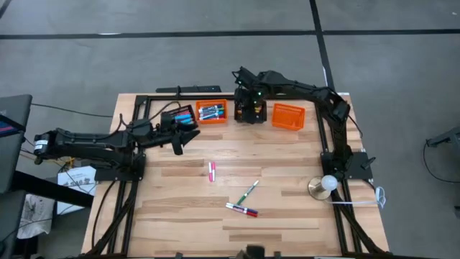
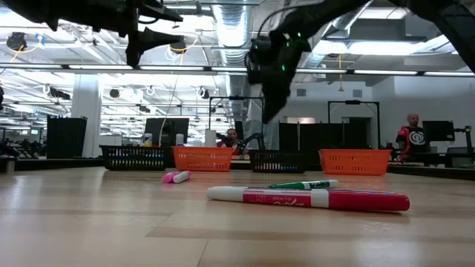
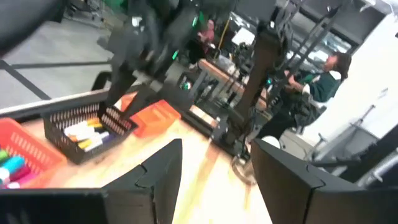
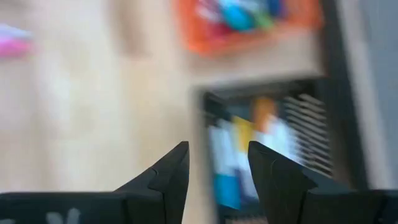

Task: Pick & Place Markers
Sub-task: Put the right pink mini highlighter pen into the right black bin

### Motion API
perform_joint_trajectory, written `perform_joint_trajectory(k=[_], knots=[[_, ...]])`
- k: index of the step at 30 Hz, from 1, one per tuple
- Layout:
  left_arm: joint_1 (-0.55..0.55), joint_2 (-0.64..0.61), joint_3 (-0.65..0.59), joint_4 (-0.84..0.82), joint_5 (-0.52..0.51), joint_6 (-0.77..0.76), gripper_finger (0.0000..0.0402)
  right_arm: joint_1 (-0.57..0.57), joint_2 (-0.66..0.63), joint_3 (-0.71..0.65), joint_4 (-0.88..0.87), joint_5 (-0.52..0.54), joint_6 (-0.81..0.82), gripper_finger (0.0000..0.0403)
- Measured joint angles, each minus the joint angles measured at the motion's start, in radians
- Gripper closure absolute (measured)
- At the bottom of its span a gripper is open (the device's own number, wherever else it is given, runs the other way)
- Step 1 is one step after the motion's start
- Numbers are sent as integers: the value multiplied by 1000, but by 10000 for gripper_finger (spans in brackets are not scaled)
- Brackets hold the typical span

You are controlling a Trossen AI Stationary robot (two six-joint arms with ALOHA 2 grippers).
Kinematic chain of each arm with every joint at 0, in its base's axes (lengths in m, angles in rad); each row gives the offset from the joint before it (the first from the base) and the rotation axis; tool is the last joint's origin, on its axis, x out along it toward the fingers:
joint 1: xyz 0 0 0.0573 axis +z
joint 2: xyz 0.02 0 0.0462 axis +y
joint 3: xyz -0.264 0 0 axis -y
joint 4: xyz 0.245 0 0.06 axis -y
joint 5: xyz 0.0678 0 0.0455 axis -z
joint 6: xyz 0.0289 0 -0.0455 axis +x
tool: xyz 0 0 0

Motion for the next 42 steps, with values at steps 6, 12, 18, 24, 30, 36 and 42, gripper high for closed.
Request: perform_joint_trajectory(k=[6,12,18,24,30,36,42], knots=[[-28,-15,-43,1,0,-27,211,76,0,76,-93,-399,61,252],[-55,-79,-78,1,33,-53,211,203,0,80,-146,-523,104,251],[-91,-148,-81,-2,33,-52,211,346,0,80,-77,-482,177,255],[-142,-198,-81,-7,52,-40,211,443,0,80,119,-271,375,271],[-171,-251,-81,-5,66,-38,211,490,0,81,225,-153,497,277],[-171,-302,-81,-6,66,-27,211,484,5,81,244,-50,655,274],[-171,-336,-81,-3,77,-23,211,474,5,81,279,34,890,267]])
